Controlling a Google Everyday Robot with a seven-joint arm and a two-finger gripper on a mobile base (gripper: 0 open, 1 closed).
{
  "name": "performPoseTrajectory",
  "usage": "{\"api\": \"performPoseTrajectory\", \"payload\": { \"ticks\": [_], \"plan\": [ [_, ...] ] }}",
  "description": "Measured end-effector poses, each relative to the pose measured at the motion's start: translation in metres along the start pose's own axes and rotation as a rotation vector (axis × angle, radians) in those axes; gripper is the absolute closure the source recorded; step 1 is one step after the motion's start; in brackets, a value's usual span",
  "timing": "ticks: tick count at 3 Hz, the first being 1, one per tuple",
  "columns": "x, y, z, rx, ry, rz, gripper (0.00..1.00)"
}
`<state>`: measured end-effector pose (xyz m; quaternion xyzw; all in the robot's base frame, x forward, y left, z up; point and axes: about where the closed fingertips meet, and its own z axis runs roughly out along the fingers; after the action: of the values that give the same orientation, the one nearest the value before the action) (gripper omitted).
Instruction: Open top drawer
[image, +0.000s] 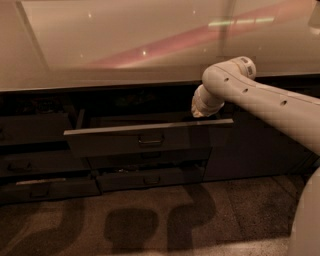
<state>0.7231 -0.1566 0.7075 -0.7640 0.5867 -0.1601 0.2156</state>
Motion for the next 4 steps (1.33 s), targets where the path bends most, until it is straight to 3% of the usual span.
{"api": "performPoseTrajectory", "payload": {
  "ticks": [2,3,4],
  "plan": [
    [0.004,0.0,0.006,-0.008,0.021,0.013,1.0],
    [0.027,0.016,0.032,-0.078,0.052,0.053,1.0],
    [0.027,0.016,0.032,-0.078,0.052,0.053,1.0]
  ]
}}
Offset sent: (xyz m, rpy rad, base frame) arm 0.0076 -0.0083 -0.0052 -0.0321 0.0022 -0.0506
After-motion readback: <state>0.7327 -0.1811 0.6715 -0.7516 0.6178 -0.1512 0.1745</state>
